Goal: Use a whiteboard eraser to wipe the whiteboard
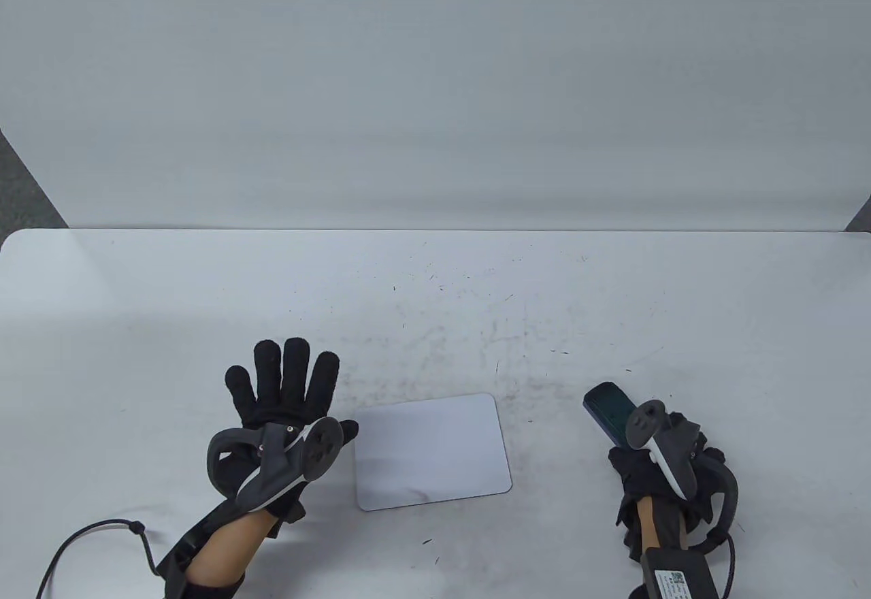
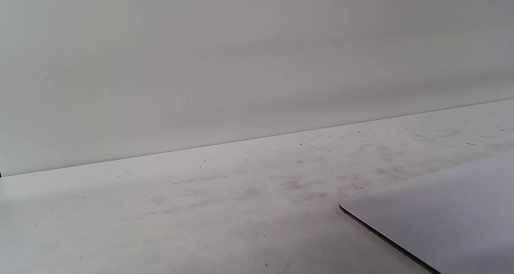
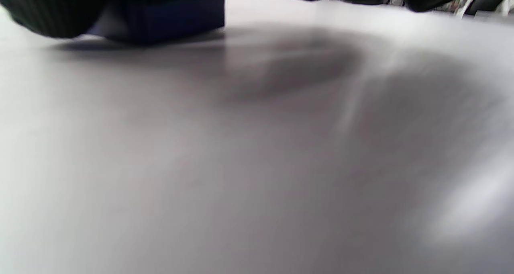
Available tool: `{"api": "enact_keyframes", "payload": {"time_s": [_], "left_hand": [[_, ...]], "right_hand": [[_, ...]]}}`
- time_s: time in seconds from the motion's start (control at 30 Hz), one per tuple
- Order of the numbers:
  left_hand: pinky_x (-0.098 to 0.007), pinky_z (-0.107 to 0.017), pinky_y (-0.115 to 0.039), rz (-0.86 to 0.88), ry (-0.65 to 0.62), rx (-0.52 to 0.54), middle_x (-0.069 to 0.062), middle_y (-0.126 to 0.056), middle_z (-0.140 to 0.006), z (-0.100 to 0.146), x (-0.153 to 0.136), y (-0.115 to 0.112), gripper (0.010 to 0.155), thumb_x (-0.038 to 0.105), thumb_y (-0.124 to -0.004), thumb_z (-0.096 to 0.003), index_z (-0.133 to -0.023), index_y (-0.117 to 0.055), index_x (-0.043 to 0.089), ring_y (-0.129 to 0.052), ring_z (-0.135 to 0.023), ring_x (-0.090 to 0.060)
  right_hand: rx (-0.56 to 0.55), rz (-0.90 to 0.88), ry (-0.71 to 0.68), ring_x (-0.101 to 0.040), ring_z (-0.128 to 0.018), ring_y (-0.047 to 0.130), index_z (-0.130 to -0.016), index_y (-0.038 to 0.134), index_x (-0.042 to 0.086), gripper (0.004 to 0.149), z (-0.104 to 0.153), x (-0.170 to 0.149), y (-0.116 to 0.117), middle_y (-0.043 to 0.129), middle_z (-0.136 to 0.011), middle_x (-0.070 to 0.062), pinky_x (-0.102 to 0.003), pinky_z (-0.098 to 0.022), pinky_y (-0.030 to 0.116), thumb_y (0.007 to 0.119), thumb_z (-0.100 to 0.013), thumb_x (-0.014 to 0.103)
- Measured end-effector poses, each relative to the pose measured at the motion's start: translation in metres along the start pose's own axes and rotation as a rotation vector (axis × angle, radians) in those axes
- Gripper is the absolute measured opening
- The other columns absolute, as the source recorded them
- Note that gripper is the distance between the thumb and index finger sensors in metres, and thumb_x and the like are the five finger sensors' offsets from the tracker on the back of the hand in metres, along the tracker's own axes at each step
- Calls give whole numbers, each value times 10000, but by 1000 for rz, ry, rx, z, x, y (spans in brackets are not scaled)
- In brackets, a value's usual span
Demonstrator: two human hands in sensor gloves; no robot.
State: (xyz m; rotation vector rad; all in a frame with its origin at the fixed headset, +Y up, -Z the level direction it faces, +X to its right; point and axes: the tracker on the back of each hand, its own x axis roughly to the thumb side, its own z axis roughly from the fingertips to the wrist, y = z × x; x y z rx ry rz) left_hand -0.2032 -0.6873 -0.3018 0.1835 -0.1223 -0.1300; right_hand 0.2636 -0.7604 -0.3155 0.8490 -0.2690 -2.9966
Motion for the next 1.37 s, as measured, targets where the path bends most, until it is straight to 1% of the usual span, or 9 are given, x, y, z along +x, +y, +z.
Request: {"api": "enact_keyframes", "payload": {"time_s": [0.07, 0.1, 0.2, 0.27, 0.37, 0.43, 0.53, 0.73, 1.37], "left_hand": [[-788, -691, -132, -8, -6, -4, -118, -12, -1185, 0, 1, -2, 933, 690, -589, -391, -1115, -125, 328, 34, -1067, -498], [-787, -691, -132, -8, -9, -6, -113, -13, -1186, 0, 2, -3, 932, 688, -590, -391, -1115, -127, 327, 31, -1068, -494], [-786, -692, -130, -15, -16, -15, -110, -15, -1186, -1, 4, -6, 930, 687, -588, -392, -1114, -125, 327, 26, -1075, -483], [-784, -693, -130, -26, -14, -15, -110, -16, -1186, -1, 5, -8, 928, 683, -587, -395, -1114, -124, 322, 25, -1076, -482], [-777, -697, -131, -30, -16, -16, -106, -21, -1187, 0, 5, -8, 924, 677, -587, -396, -1113, -126, 320, 20, -1078, -476], [-774, -699, -132, -24, -13, -13, -108, -26, -1188, 0, 3, -8, 917, 671, -588, -398, -1115, -137, 318, 16, -1080, -472], [-775, -700, -145, -14, -10, 6, -119, -68, -1190, 2, 0, -9, 910, 664, -593, -400, -1120, -161, 311, -5, -1084, -475], [-774, -701, -154, -20, -22, -15, -120, -76, -1191, 6, 1, -15, 909, 663, -593, -399, -1119, -167, 308, -16, -1084, -478], [-771, -701, -148, -46, -6, -32, -125, -62, -1184, 5, -3, -22, 912, 662, -586, -400, -1116, -147, 306, 0, -1078, -478]], "right_hand": [[-144, 21, -38, -590, -975, 366, -1003, 149, 238, 961, 8, -1, -13, 315, -1094, -235, -799, -586, 458, 633, -314, 701], [-181, 18, -54, -580, -984, 343, -1004, 157, 265, 941, 11, -1, -16, 300, -1105, -220, -811, -588, 431, 616, -314, 709], [-450, -71, -226, -532, -1013, 295, -992, 243, 368, 832, 30, 7, -38, 295, -1133, -135, -825, -605, 328, 588, -312, 701], [-543, -109, -333, -512, -1021, 304, -988, 257, 385, 800, 43, 14, -49, 311, -1138, -103, -818, -613, 317, 571, -320, 694], [-622, -156, -453, -491, -1032, 291, -985, 244, 401, 781, 62, 28, -61, 308, -1146, -70, -805, -627, 311, 535, -326, 700], [-643, -182, -516, -484, -1036, 292, -987, 259, 407, 766, 72, 39, -64, 317, -1150, -60, -803, -631, 306, 517, -328, 702], [-621, -178, -574, -485, -1039, 266, -990, 251, 411, 758, 80, 58, -62, 295, -1157, -54, -804, -633, 286, 489, -333, 706], [-579, -78, -601, -478, -1042, 218, -992, 221, 406, 765, 86, 88, -58, 251, -1162, -54, -806, -634, 254, 471, -336, 709], [-497, -33, -585, -485, -1040, 230, -1002, 219, 378, 789, 85, 83, -45, 252, -1161, -83, -811, -629, 245, 485, -337, 708]]}}
